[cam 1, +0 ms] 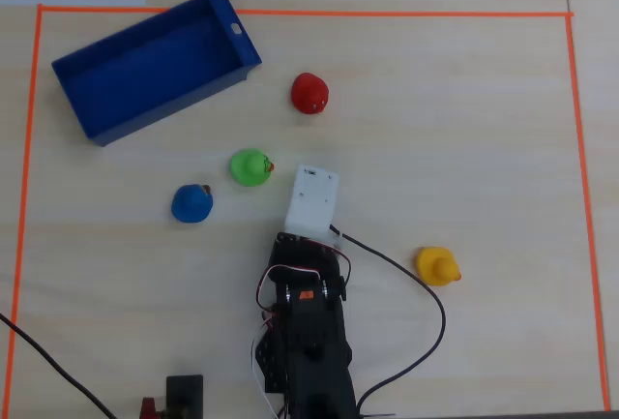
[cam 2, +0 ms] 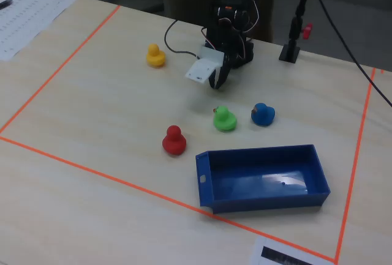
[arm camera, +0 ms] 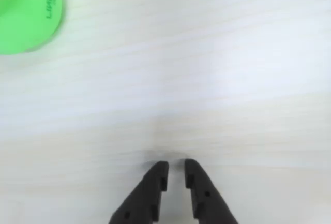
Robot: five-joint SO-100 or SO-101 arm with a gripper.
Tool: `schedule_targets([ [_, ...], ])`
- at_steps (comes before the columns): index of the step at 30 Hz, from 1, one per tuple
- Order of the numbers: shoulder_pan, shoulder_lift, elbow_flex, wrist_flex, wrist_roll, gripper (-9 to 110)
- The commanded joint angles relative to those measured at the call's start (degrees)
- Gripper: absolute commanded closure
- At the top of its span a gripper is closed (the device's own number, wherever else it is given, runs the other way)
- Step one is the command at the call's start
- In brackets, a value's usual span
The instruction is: Grasp blue duck and put it into box.
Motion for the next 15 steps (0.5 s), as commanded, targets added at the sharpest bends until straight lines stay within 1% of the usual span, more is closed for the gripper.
schedule_targets([
  [1, 3.08, -3.87, -6.24, 0.88, -2.72, 99],
  [4, 2.55, -16.26, -19.86, 3.52, -2.9, 95],
  [7, -0.62, -31.29, -37.44, 10.11, -1.49, 85],
  [10, -7.47, -41.92, -53.26, 14.68, 4.92, 78],
  [15, -21.01, -58.01, -71.37, 17.67, 17.49, 75],
])
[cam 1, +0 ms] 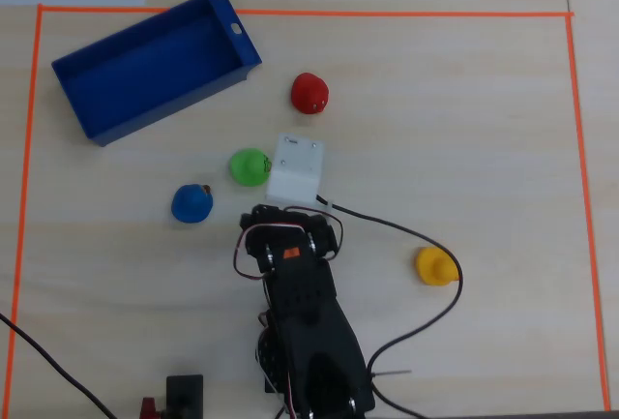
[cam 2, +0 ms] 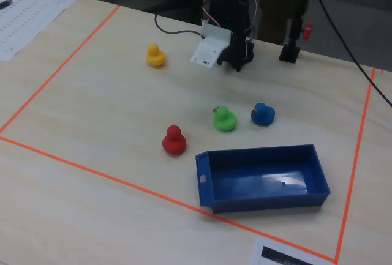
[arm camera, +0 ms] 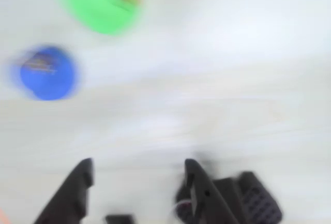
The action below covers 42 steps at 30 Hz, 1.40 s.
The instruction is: Grasp blue duck and put it into box.
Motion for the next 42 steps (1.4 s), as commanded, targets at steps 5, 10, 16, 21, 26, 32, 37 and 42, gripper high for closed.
schedule_targets([
  [5, -14.5, -22.32, -25.93, 0.26, 11.87, 73],
  [10, -15.12, -25.75, -18.28, -8.7, 12.66, 71],
  [16, -17.49, -29.44, -7.82, -18.98, 14.15, 69],
  [21, -19.86, -32.08, -3.69, -25.31, 16.26, 69],
  [26, -20.57, -33.84, -3.96, -28.3, 17.49, 69],
  [32, -19.86, -35.95, -2.2, -32.52, 16.61, 69],
  [37, -19.07, -36.39, -0.44, -35.07, 15.91, 69],
  [42, -18.46, -36.65, 0.62, -37.44, 16.26, 70],
])
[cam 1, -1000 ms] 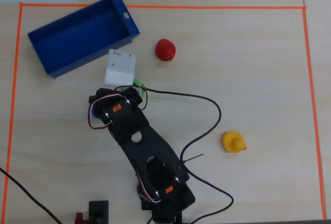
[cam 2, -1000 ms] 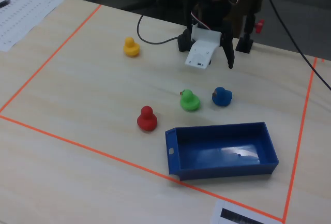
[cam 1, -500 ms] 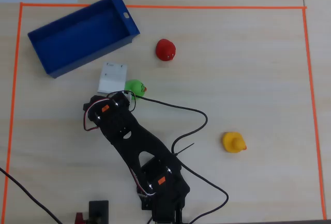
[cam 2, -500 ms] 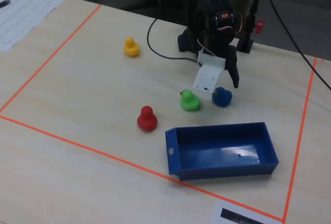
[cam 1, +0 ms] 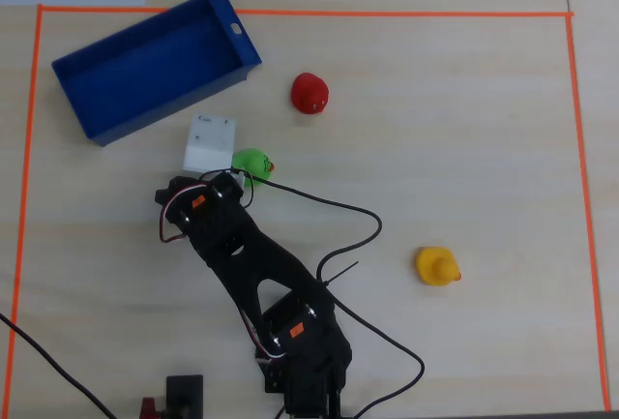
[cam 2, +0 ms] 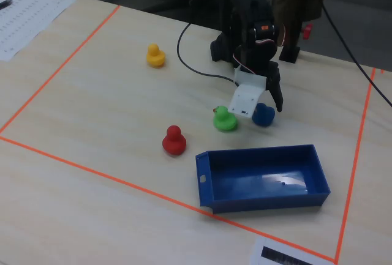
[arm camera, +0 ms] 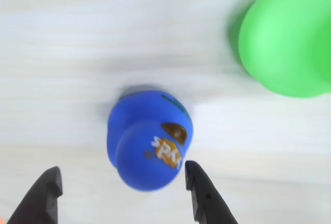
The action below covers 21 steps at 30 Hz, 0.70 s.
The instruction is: Grasp blue duck and put it into box.
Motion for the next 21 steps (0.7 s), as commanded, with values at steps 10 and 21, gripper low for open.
schedule_targets([
  [10, 2.02, -0.26, 4.48, -6.94, 0.0, 101],
  [21, 9.23, 5.8, -22.76, 16.0, 3.43, 101],
])
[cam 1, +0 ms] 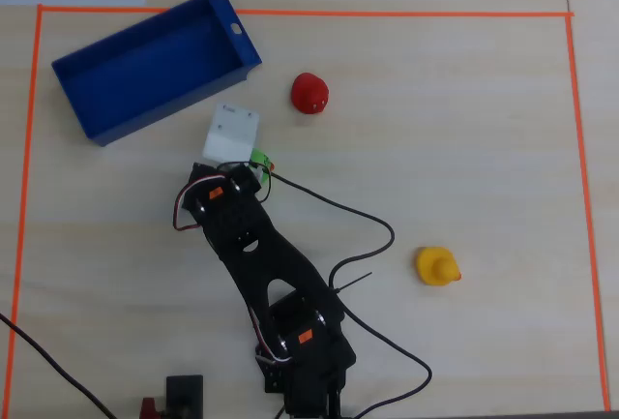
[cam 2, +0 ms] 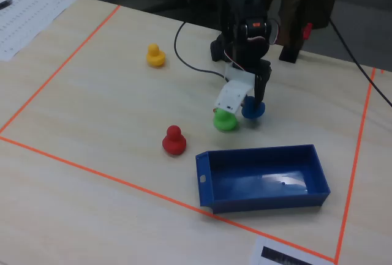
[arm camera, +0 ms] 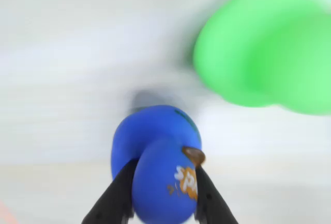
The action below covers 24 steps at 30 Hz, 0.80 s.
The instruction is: Grasp blue duck and put it into box.
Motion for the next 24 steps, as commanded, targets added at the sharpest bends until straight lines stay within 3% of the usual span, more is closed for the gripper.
schedule_targets([
  [1, 3.96, 0.26, -27.33, 14.94, 2.11, 101],
  [5, 5.36, -14.24, -53.88, 20.65, 5.19, 101],
  [15, 2.11, -47.02, -94.66, 18.28, 8.88, 101],
  [21, 1.58, -58.45, -98.53, 14.33, 8.0, 101],
  [24, 2.02, -63.02, -98.53, 14.41, 7.65, 87],
])
